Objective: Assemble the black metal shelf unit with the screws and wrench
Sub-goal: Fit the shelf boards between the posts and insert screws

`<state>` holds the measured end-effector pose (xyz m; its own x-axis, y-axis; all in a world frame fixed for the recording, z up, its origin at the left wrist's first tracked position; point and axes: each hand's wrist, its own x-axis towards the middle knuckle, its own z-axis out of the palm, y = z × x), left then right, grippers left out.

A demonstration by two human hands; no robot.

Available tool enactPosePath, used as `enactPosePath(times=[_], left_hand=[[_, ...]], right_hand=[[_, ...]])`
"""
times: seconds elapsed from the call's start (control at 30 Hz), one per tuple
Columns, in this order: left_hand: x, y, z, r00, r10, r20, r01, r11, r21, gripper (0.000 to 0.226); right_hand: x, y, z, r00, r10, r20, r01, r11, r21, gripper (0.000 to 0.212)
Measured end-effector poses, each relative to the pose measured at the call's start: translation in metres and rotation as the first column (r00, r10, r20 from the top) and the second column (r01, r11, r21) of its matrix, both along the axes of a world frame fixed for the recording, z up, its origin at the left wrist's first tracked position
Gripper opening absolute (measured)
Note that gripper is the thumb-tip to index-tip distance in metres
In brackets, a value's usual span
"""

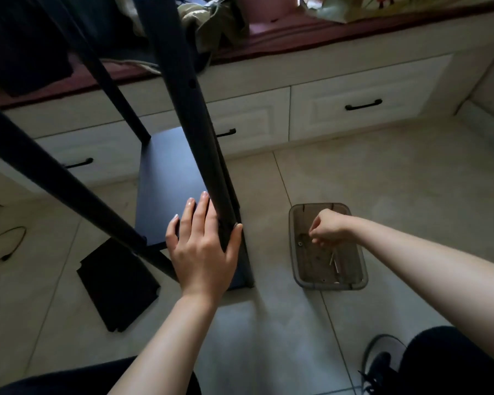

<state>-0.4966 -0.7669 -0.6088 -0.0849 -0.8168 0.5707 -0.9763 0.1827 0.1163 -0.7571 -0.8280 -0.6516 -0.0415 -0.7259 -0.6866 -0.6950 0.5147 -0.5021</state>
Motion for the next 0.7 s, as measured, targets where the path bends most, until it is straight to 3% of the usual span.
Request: enactPosePath(times=[0.3,0.7], left_hand=[[0.003,-0.005,-0.010,1.000,-0.018,0.013,0.018,0.999,-0.051,0.051],[0.005,-0.006,-0.016,0.998,-0.060,-0.009,0.058,0.993,-0.105,0.046]], right_hand=[[-0.008,-0.021,-0.102,0.991,-0.033,-0.131,0.023,0.997,-0.079,0.023],[0.009,-0.036,-0.182,0.989,-0.062,-0.135,0.032,0.975,-0.219,0.017]])
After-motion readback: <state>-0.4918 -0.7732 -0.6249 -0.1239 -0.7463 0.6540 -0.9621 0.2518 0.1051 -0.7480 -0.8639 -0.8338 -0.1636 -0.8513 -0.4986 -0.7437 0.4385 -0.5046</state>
